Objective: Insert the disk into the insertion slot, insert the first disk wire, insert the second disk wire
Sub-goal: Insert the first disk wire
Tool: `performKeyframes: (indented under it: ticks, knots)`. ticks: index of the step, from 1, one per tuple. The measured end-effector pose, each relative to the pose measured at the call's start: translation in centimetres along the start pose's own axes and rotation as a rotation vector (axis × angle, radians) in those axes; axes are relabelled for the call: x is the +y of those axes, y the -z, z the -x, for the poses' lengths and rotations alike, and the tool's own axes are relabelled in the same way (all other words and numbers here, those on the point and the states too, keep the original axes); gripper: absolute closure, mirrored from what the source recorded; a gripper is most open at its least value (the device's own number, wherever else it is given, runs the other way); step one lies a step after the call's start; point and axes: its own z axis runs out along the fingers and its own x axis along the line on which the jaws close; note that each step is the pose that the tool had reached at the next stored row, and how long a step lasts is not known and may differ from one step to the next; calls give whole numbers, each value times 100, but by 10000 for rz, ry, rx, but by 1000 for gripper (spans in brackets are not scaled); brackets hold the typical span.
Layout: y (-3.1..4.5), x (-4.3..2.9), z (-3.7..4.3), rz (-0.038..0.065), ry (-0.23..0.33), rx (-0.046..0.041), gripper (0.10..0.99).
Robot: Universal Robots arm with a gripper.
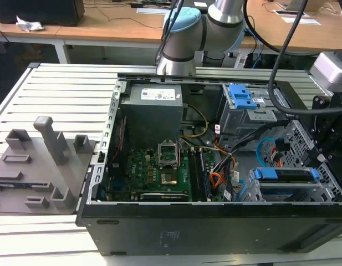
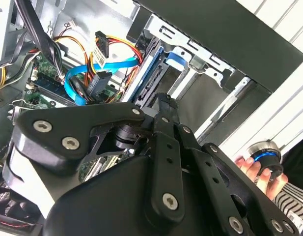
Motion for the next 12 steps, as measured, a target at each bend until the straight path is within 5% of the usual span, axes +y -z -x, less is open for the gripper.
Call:
performKeyframes:
  ticks: [3,12]
  knots:
    - [3,1,30,0,0,4,980]
    - [2,8,318,-1,-2,34,980]
